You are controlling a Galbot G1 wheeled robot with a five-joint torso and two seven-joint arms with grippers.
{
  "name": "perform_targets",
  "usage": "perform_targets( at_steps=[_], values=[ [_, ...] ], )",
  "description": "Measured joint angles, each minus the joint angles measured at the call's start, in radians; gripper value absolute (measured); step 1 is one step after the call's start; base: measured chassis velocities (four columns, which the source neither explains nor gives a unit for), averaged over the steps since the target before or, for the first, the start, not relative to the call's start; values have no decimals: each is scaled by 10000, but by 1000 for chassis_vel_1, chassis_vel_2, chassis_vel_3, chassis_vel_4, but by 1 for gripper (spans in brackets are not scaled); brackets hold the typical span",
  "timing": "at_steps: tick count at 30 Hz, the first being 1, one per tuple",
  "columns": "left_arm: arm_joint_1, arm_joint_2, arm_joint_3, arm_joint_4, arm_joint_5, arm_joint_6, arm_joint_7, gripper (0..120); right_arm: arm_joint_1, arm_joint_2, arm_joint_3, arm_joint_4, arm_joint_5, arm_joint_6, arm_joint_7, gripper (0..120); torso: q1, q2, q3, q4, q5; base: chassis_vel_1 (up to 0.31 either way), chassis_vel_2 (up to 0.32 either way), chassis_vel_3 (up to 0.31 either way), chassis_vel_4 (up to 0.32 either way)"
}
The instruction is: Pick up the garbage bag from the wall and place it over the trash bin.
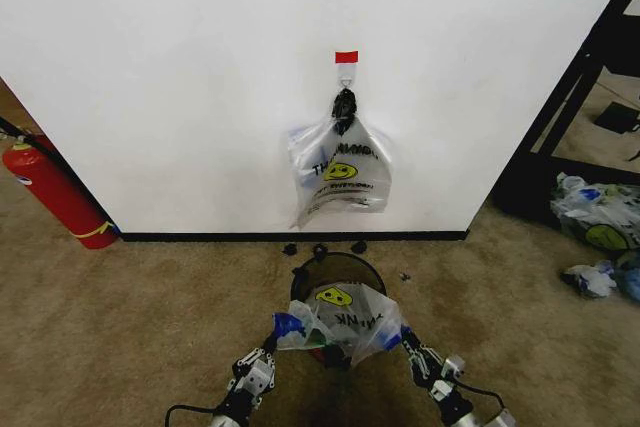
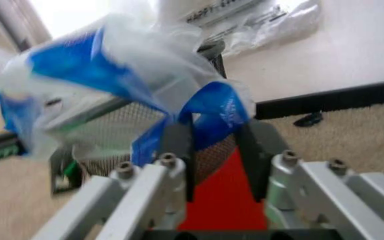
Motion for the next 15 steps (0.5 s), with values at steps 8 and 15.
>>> perform_targets(
  at_steps=[8,15],
  values=[
    [385,519,-258,-22,339,116,-205,39,-79,-1071,875,-230,-349,-66,-1388,50,0,0,0,1,2,0,0,0,0],
    [756,975,-524,-418,508,-22,-282,68,-24,-1403,1642,186,-124,-112,-2307,79,0,0,0,2,1,0,0,0,0]
  ],
)
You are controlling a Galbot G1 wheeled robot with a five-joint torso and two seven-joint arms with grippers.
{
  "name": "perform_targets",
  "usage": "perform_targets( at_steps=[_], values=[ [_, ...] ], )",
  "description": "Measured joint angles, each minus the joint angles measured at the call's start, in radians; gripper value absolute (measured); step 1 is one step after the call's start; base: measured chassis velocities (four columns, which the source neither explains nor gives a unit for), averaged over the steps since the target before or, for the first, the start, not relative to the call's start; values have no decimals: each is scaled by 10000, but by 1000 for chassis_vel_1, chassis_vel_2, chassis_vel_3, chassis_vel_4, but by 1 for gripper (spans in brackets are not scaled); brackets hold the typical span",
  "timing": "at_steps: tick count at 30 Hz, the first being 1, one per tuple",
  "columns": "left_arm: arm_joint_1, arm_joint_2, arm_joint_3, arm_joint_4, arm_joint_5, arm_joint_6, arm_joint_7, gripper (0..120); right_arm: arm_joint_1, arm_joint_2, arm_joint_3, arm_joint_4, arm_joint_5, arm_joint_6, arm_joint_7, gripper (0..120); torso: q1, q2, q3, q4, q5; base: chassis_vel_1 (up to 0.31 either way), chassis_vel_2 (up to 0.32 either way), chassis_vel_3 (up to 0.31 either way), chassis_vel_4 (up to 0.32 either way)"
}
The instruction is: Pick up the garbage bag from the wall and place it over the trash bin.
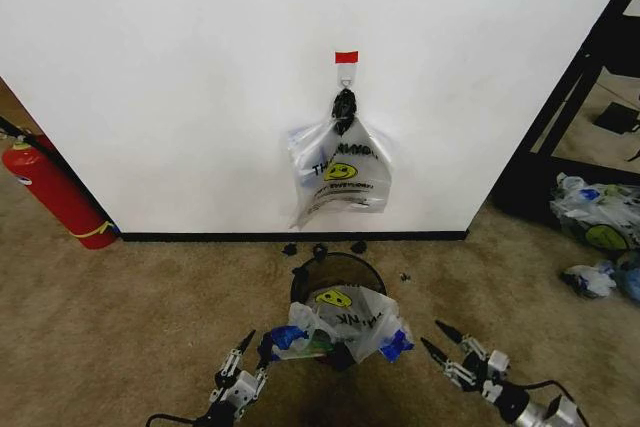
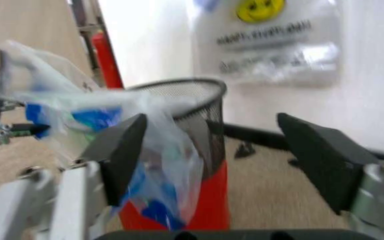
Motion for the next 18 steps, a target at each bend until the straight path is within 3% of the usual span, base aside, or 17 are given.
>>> perform_targets(
  at_steps=[7,13,18],
  values=[
    [669,1138,-310,-449,-6,-271,-231,95,379,-233,828,218,433,-283,-1375,100,0,0,0,0,-3,0,0,0,0],
    [760,1594,-318,-669,-301,-729,453,100,747,34,769,434,558,-300,-1399,100,0,0,0,2,-2,0,0,0,0],
    [18,1387,-63,-43,-754,-1254,1823,100,917,269,538,448,525,-301,-1394,100,1,0,0,-3,-1,0,0,0,0]
  ],
)
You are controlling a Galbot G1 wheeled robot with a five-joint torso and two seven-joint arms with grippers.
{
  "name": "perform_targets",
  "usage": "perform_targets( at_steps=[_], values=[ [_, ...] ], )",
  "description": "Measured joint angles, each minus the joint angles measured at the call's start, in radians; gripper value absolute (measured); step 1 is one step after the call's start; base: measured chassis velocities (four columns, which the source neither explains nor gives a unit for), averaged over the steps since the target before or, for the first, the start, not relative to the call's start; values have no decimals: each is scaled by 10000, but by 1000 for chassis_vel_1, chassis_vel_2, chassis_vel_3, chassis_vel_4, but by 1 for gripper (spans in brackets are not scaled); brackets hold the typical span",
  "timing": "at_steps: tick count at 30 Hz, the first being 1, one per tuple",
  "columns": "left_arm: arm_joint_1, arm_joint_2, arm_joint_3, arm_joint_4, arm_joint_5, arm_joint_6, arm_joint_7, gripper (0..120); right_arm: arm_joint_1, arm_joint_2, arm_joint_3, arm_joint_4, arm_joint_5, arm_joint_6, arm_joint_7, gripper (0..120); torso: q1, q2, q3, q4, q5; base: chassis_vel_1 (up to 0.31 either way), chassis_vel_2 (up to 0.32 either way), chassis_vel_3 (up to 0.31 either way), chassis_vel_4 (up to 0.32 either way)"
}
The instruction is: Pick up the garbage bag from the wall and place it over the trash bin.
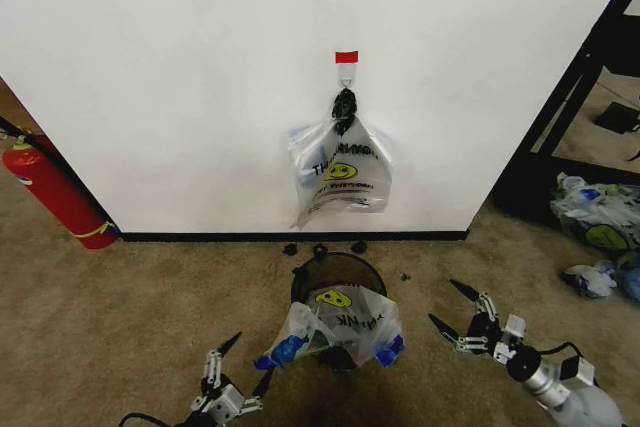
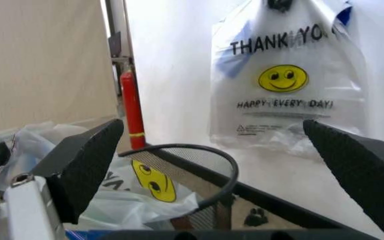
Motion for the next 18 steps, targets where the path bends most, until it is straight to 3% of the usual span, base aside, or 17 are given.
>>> perform_targets(
  at_steps=[3,8,12,17,18],
  values=[
    [-486,-418,127,807,-328,-372,835,100,112,72,-179,51,-35,-20,25,100,0,0,0,2,-3,0,0,0,0],
    [-480,-401,70,789,-513,-647,1277,100,87,71,-202,78,-12,-20,-10,100,0,0,0,3,-4,0,0,0,0],
    [-126,-81,-431,-232,-673,-719,1168,100,38,72,-118,-6,52,22,-105,100,0,0,0,1,0,0,0,0,0],
    [679,1272,-1179,-2387,-1879,-393,1441,100,-84,84,181,183,185,152,3,100,0,0,-1,5,0,0,0,0,0],
    [679,1272,-1179,-2387,-1879,-393,1441,100,-84,84,181,183,185,152,3,100,0,0,-1,5,0,0,0,0,0]
  ],
)
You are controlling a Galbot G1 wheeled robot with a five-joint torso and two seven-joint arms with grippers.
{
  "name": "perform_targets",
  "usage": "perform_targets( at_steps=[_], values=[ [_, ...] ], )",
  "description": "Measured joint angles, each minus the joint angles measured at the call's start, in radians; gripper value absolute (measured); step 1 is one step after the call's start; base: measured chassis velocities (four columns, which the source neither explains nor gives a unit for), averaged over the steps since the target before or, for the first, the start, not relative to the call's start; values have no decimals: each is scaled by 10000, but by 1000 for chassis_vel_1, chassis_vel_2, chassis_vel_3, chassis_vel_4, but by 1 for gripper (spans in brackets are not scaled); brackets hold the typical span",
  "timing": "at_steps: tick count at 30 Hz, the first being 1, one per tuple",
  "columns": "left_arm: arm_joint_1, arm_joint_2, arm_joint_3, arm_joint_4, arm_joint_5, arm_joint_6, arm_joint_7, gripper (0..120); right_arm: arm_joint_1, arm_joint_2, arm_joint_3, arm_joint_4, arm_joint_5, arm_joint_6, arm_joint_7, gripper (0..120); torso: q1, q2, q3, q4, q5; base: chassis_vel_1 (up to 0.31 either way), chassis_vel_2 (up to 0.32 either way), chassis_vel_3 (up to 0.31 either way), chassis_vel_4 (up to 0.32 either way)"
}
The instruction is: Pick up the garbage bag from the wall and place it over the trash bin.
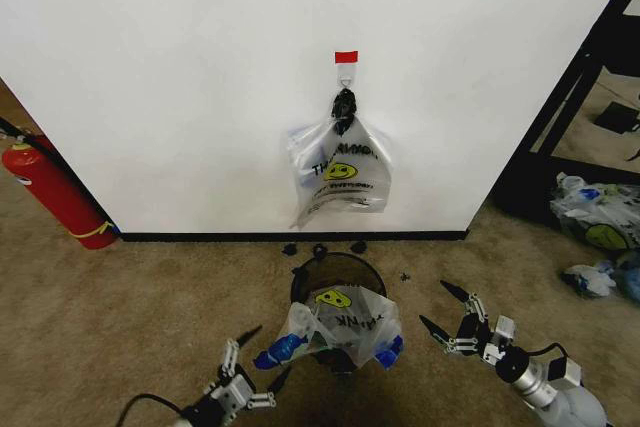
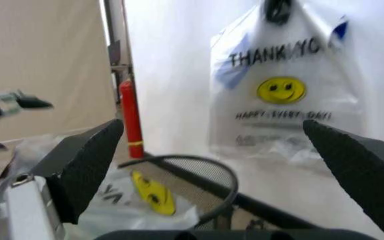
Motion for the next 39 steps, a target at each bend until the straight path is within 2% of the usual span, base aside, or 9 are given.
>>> perform_targets(
  at_steps=[3,6,8,10,17,21,26,32,39],
  values=[
    [-901,546,252,-552,-1737,934,302,100,139,40,-131,316,-23,140,873,100,0,0,0,-12,-3,0,0,0,0],
    [-2477,627,647,-217,-3577,2234,643,100,549,39,-533,564,-867,178,1969,100,0,0,1,14,4,0,0,0,0],
    [-3062,688,874,-17,-4051,2632,744,100,548,43,-515,639,-1206,210,2071,100,1,0,1,10,-1,0,0,0,0],
    [-4744,819,1926,650,-4915,3502,890,100,503,-11,-370,899,-2051,245,2074,100,1,-1,1,-7,-3,0,0,0,0],
    [-8943,372,4951,2484,-6248,5399,816,100,432,-51,-32,1568,-2534,71,1576,100,2,-1,2,-4,1,0,0,0,0],
    [-10181,-31,6033,3064,-6675,6335,548,100,313,76,-12,1841,-2644,4,1714,100,1,-1,2,-2,0,0,0,0,0],
    [-11945,-542,7650,3277,-7840,8841,-392,100,103,170,37,2036,-2790,-12,1867,100,1,-1,2,-2,1,0,0,0,0],
    [-13062,-1128,8461,3700,-9020,10686,-1620,100,59,269,115,2036,-2840,43,1901,100,1,-1,2,-3,-1,0,0,0,0],
    [-13652,-1520,8853,4041,-9898,11560,-2971,83,-55,336,146,2037,-2836,148,1898,100,1,-1,1,0,0,0,0,0,0]
  ],
)
